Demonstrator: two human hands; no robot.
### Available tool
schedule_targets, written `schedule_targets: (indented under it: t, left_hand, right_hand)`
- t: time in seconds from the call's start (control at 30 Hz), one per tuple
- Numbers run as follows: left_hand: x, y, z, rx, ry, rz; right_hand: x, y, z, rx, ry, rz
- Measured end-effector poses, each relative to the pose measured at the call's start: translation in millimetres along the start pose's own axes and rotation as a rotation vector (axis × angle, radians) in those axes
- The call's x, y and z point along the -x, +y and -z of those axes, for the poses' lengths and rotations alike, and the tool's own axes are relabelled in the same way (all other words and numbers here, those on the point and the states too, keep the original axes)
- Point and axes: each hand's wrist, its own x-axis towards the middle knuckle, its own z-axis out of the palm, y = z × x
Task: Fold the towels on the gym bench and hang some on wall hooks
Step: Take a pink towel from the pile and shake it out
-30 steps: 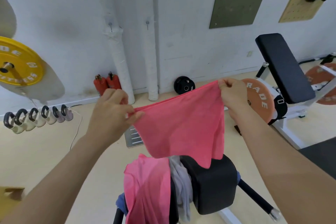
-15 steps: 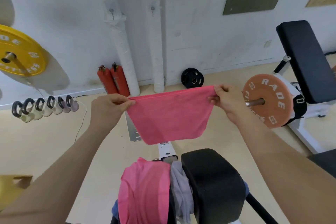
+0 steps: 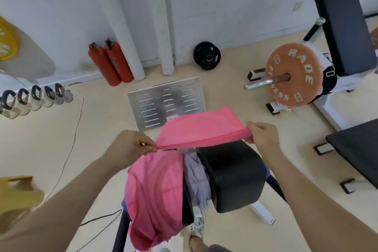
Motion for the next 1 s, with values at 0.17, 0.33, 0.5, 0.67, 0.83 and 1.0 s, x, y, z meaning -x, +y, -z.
schedule_targets:
  t: [0.17, 0.33, 0.5, 0.67, 0.83, 1.0]
  left_hand:
    - [29.3, -37.6, -70.3, -0.053, -0.245, 0.11]
    - [44.3, -49.3, -99.4, -0.07, -0.283, 0.17]
    - [43.8, -52.4, -108.7, -0.098, -0.256, 0.232]
    - [42.8, -41.8, -116.6, -0.195, -0.169, 0.317]
    - [44.7, -30.0, -123.3, -0.3, -0.075, 0.306]
    - [51.0, -30.3, -133.0, -0.209, -0.028, 0.35]
  right_hand:
    - [45.5, 84.6, -11.2, 0.203, -0.032, -0.256]
    - [65.3, 109.0, -17.5, 0.12, 0.021, -0.292]
    - [71.1, 112.3, -27.8, 0.153, 0.068, -0.293]
    - [73.1, 121.2, -31.5, 0.13, 0.108, -0.309]
    - [74.2, 130.9, -27.1, -0.018, 0.183, -0.484]
    - [72.2, 138.5, -21.9, -0.211, 0.082, -0.75]
